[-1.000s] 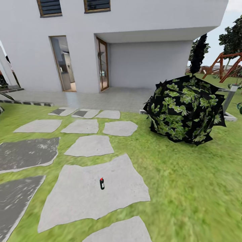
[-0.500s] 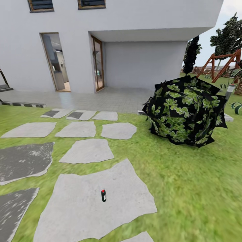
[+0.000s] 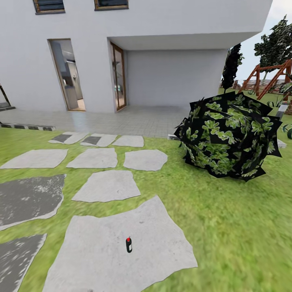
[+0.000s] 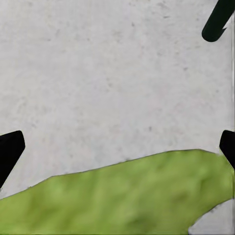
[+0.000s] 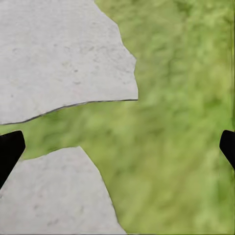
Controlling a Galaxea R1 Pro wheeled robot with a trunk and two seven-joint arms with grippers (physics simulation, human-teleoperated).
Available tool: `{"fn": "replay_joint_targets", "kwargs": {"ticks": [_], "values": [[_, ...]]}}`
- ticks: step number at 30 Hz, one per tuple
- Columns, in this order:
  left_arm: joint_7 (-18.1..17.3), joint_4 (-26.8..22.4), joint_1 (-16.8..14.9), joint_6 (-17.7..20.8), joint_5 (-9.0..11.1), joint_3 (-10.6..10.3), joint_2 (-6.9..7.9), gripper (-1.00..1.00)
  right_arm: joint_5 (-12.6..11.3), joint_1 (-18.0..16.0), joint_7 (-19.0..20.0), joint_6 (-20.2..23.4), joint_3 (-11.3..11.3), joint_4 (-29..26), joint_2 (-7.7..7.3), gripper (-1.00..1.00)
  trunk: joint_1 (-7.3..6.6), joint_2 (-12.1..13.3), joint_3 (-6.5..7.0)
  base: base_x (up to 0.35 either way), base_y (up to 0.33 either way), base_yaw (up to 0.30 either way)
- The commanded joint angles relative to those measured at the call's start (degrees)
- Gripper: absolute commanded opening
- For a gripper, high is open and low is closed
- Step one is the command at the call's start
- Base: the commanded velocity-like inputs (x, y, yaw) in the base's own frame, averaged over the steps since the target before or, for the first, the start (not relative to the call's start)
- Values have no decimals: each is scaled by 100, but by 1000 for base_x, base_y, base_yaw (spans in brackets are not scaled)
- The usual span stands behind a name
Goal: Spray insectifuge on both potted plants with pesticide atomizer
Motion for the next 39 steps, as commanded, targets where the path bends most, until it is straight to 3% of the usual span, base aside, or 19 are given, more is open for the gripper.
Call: {"fn": "replay_joint_targets", "kwargs": {"ticks": [1,8,13,16,21,28,39], "values": [[-3,-6,-36,-10,-7,19,-7,100,3,-2,-3,-17,0,-91,-1,100,-1,-2,-6,6,4,0],[-10,-53,-990,215,-45,6,-39,100,1,-221,-7,-8,0,-1025,0,100,-1,-2,-6,1,1,0],[28,-147,-1710,713,-79,5,-170,100,-9,-834,21,2,1,-1039,67,100,-1,-2,-6,0,0,0],[31,-141,-1971,760,-91,5,-160,100,-4,-902,40,2,13,-935,79,100,-1,-2,-6,0,0,0],[24,-128,-2058,707,-126,-44,-163,100,-8,-932,51,-5,14,-799,90,100,-1,-2,-6,0,0,0],[31,-145,-2071,685,-358,-392,-161,100,-2,-935,23,-2,-7,-620,79,100,-1,-2,-6,0,0,0],[-36,-112,-2065,677,-353,-444,-158,100,-7,-936,32,-6,-5,-304,76,100,-1,-2,-31,0,0,0]]}}
